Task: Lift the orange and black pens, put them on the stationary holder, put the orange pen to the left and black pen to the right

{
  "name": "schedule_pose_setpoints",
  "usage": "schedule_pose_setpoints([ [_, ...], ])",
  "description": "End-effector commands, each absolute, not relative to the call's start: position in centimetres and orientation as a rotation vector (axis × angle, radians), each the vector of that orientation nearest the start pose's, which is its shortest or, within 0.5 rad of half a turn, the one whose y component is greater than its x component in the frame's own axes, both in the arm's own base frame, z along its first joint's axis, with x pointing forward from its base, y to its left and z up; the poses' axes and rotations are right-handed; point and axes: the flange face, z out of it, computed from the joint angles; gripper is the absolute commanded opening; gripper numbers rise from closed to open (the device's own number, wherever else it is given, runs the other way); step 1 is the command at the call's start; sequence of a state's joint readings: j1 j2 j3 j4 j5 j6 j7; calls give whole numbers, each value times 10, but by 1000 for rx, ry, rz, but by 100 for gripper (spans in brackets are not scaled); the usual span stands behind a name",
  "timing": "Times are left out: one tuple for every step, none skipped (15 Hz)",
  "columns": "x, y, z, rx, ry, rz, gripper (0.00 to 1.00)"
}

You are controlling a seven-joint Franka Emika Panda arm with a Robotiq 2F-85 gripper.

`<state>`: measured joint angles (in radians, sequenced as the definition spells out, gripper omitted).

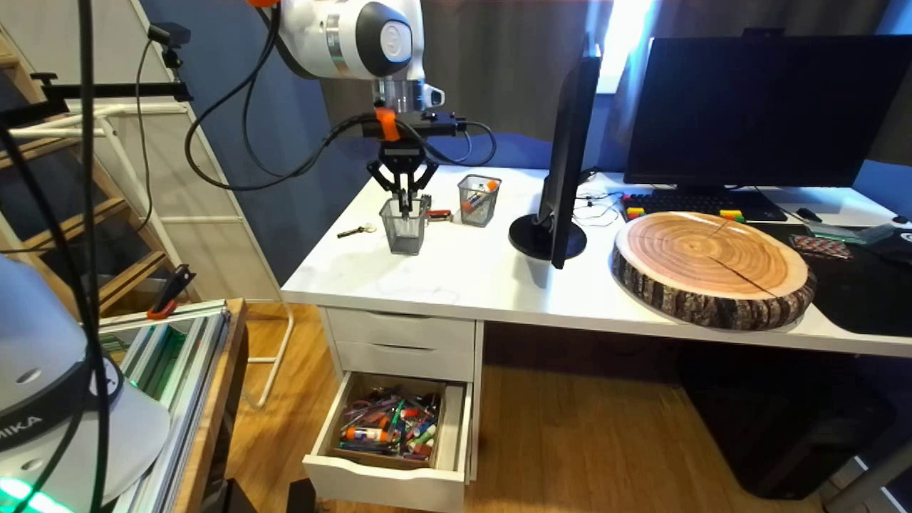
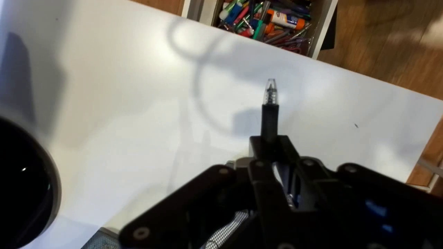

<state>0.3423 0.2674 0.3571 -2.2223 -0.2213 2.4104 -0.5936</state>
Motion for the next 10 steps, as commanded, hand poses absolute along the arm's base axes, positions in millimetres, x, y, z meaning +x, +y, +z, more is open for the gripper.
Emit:
schedule_pose_setpoints([
  [433, 366, 257, -2293, -2158, 64, 6],
  [437, 371, 257, -2273, -2163, 53, 6],
  [439, 377, 255, -2254, -2166, 50, 6],
  [441, 382, 252, -2235, -2165, 50, 6],
  [443, 387, 250, -2222, -2165, 55, 6],
  [444, 391, 247, -2210, -2161, 57, 6],
  [446, 395, 243, -2207, -2155, 62, 6],
  [448, 399, 240, -2203, -2152, 64, 6],
  [450, 402, 237, -2206, -2147, 66, 6],
  [453, 404, 233, -2211, -2141, 73, 6],
])
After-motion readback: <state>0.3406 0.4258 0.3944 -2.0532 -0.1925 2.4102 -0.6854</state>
